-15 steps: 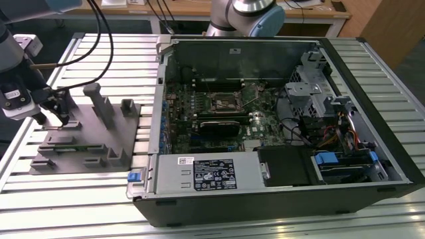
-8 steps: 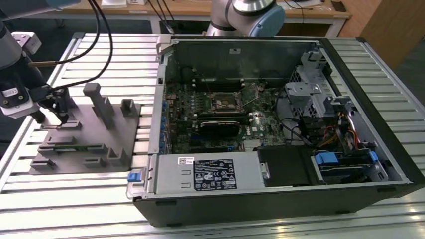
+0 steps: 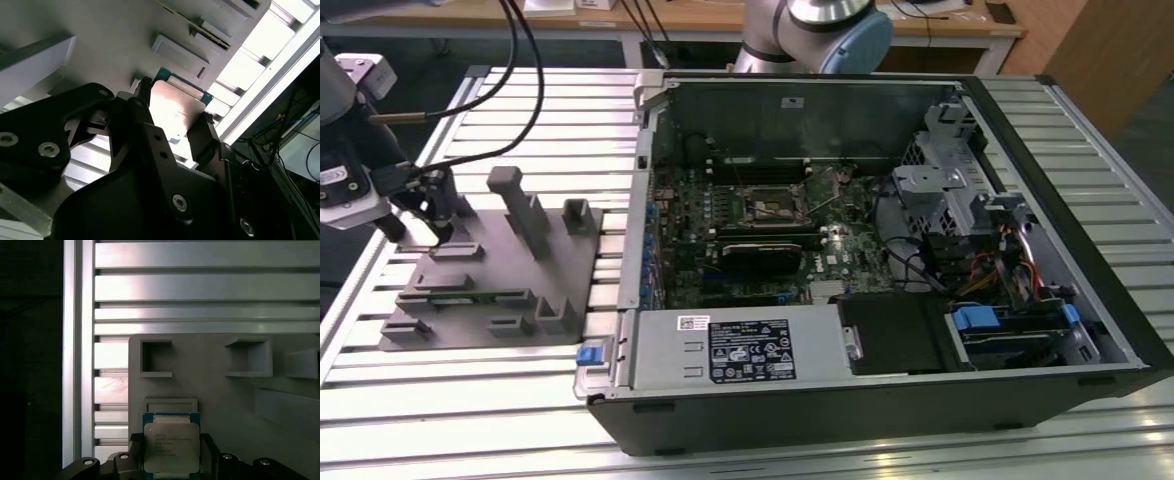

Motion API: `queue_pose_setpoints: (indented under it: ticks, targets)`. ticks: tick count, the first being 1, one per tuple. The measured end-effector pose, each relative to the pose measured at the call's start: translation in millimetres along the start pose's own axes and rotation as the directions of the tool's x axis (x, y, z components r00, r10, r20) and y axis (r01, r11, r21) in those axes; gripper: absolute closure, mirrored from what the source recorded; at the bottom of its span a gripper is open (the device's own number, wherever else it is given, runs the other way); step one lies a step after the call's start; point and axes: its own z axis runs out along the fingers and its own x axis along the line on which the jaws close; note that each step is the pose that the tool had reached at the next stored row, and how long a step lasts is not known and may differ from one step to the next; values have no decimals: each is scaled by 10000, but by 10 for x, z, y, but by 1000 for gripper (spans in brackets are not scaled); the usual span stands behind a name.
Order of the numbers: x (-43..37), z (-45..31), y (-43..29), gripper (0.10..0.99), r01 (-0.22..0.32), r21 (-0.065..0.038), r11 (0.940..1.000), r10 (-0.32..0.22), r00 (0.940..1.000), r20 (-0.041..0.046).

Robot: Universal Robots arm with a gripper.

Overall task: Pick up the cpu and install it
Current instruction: 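Pick up the cpu and move it towards the insertion slot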

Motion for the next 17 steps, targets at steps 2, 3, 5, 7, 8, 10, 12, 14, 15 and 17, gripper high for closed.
queue_pose_setpoints:
  ticks: [2,3,5,7,8,10,12,14,15,17]
  targets:
    - [0,-39,2,545,0,-2,10000,0,10000,1]
    - [0,-62,3,545,0,-2,10000,0,10000,1]
    - [0,-116,5,545,1,-2,10000,-1,10000,1]
    - [1,-168,8,545,0,-7,10000,0,10000,1]
    - [1,-194,12,545,0,-7,10000,0,10000,2]
    - [2,-270,22,545,0,-6,10000,0,10000,1]
    - [2,-360,29,545,1,-7,10000,-1,10000,0]
    - [3,-449,35,545,0,-7,10000,0,10000,1]
    - [3,-492,38,545,0,-7,10000,0,10000,1]
    - [4,-577,42,545,0,-7,10000,0,10000,1]
